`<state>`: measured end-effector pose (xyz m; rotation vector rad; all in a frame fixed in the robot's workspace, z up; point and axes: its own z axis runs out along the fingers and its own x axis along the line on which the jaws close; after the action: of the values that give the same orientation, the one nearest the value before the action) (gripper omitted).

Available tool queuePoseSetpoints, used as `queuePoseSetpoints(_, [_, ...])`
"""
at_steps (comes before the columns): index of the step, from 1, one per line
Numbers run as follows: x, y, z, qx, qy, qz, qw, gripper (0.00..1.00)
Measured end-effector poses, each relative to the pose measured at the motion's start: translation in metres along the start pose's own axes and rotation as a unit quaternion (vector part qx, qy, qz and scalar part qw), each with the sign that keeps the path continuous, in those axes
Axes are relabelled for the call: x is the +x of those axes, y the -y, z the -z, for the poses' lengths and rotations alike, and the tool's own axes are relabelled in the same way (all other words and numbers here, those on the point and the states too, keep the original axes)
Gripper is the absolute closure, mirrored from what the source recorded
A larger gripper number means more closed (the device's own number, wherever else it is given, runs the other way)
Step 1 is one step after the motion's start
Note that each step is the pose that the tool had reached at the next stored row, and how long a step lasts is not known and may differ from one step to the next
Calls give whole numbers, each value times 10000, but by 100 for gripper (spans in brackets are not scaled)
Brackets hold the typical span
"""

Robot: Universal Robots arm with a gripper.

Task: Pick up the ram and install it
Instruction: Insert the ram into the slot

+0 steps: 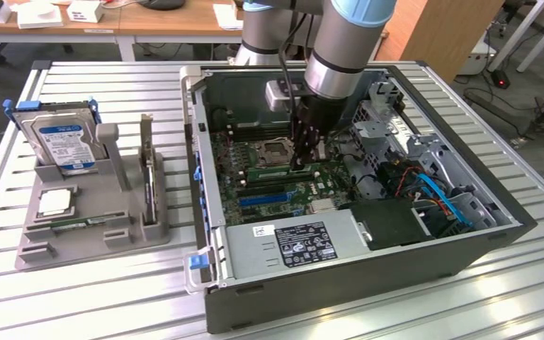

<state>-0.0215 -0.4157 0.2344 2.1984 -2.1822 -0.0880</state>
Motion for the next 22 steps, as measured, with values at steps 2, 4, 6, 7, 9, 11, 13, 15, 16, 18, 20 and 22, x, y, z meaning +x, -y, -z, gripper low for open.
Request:
queuePoseSetpoints(2, [0,0,-1,-1,-4,0,10000,89])
queuePoseSetpoints(4, [1,0,-2,-1,-5,0,10000,89])
queuePoseSetpoints(6, [1,0,-7,-1,-5,-1,10000,89])
queuePoseSetpoints(7, [1,0,-8,-1,-5,-5,10000,89])
queuePoseSetpoints(9, [1,0,-8,-1,-5,-14,10000,89])
queuePoseSetpoints(11, [1,0,-10,0,-4,-30,10000,89])
queuePoseSetpoints(13, [0,0,-10,0,-3,-38,10000,89])
queuePoseSetpoints(15, [0,0,-10,0,-3,-39,10000,89])
queuePoseSetpoints(16, [0,0,-10,0,-3,-39,10000,89])
queuePoseSetpoints(18, [-7,0,-13,0,-1,-40,10000,89])
queuePoseSetpoints(20, [-8,0,-13,0,-2,-39,10000,89])
queuePoseSetpoints(22, [-8,0,-12,0,-3,-39,10000,89])
